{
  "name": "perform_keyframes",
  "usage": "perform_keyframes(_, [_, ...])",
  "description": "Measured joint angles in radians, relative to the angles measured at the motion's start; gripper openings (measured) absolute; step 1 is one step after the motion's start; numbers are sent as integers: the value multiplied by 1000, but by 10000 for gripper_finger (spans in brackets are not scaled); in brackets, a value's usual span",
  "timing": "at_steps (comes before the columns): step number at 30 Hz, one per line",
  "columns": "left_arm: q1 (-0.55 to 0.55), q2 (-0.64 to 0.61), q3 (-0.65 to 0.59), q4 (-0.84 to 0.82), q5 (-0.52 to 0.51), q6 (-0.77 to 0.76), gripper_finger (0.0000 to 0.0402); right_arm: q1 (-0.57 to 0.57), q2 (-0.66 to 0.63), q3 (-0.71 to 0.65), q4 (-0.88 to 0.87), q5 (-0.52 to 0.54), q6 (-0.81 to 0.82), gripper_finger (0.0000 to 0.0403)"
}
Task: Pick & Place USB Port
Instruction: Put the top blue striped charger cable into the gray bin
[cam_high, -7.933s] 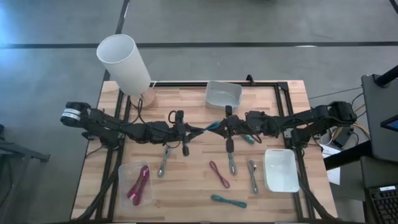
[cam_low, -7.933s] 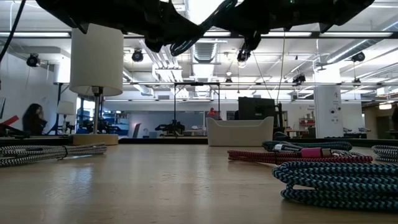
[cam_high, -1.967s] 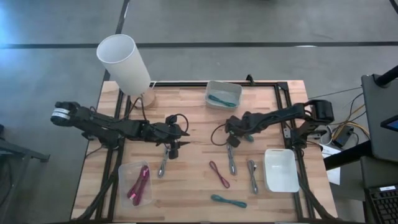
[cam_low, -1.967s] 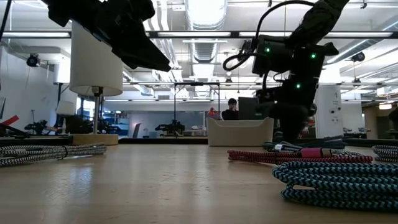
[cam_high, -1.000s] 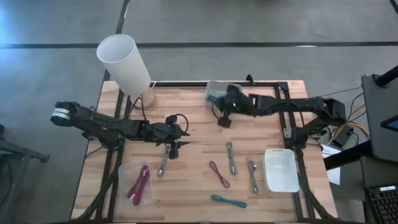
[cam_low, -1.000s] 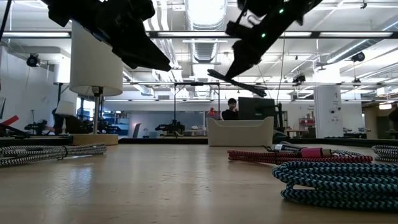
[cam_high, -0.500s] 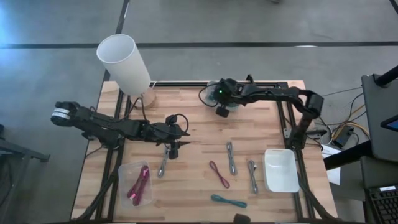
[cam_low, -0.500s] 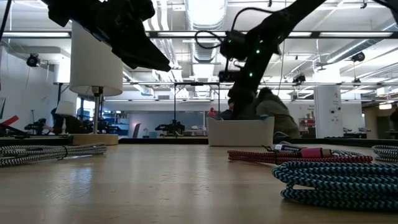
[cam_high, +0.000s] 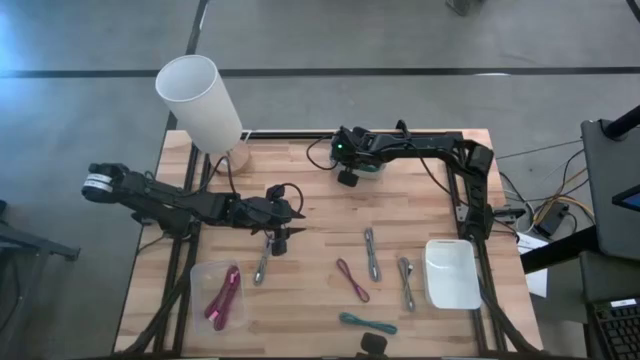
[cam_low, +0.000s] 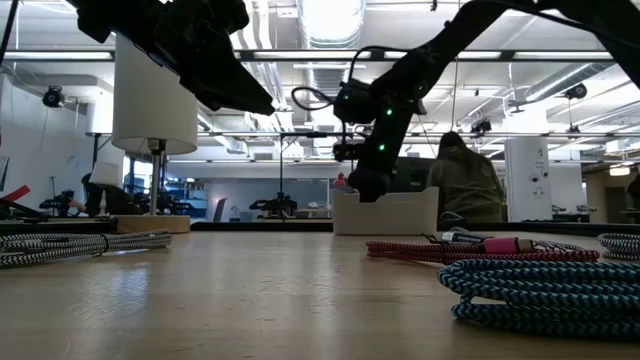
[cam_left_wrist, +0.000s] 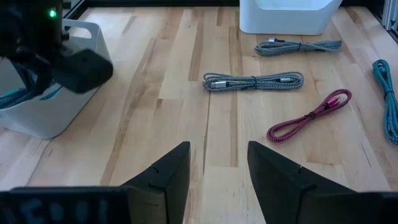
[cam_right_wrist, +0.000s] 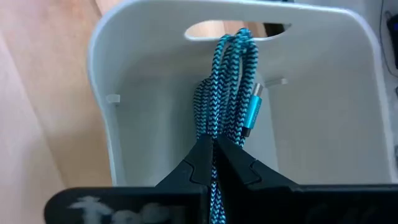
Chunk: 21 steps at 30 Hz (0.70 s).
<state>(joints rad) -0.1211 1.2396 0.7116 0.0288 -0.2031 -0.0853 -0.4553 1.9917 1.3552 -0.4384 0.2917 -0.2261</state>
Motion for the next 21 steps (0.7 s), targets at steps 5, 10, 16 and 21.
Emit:
perform_keyframes(5, [0,0,0,-1,0,-1,165,-3,39,30,-3,18,59,8])
perform_keyframes(10, [0,0,0,-1,0,-1,165,-5,20,35,-51,16,69,10])
perform_keyframes(16, [0,0,0,0,0,1,165,-4,-8,50,-170,14,114,48])
perform_keyframes(21, [0,0,0,0,0,1,165,-4,-22,47,-176,17,123,89])
